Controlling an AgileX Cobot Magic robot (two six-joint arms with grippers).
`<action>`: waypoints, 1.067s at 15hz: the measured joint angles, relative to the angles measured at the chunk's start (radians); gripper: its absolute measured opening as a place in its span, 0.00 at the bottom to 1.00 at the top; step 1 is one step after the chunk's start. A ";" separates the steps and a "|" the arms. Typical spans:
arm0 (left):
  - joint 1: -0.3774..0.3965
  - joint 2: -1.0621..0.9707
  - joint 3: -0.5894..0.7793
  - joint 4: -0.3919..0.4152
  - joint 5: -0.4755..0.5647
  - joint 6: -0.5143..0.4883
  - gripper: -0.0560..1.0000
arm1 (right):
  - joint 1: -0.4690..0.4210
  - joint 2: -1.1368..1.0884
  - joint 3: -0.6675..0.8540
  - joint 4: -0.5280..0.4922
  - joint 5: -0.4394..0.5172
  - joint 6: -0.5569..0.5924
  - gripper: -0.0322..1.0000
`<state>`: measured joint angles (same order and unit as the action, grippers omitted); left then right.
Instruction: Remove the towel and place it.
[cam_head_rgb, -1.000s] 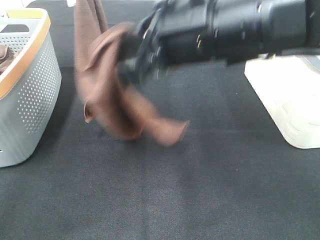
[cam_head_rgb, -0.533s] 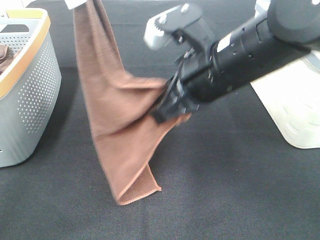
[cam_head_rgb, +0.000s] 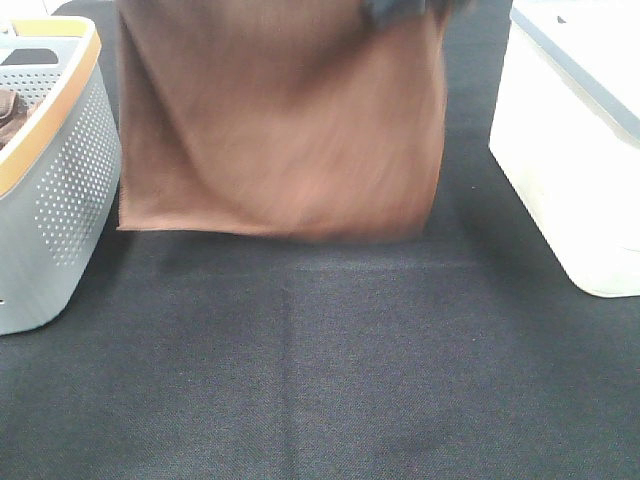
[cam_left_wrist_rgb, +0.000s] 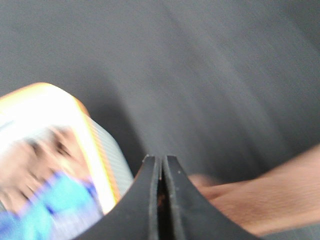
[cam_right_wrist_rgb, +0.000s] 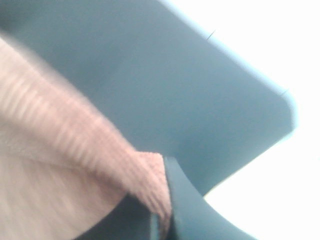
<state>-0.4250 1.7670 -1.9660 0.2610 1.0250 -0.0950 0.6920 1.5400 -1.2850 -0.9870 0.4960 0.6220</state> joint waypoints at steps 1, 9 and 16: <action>0.030 0.017 0.000 -0.001 -0.074 -0.007 0.05 | 0.000 0.017 -0.049 -0.108 0.007 0.032 0.03; 0.097 0.199 -0.001 0.094 -0.661 -0.011 0.05 | -0.209 0.289 -0.338 -0.540 -0.243 0.427 0.03; 0.101 0.399 -0.001 -0.065 -0.324 -0.012 0.05 | -0.321 0.440 -0.133 -0.336 -0.414 0.557 0.03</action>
<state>-0.3240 2.1660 -1.9670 0.1960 0.7010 -0.1070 0.3710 1.9800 -1.4180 -1.3230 0.0820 1.1790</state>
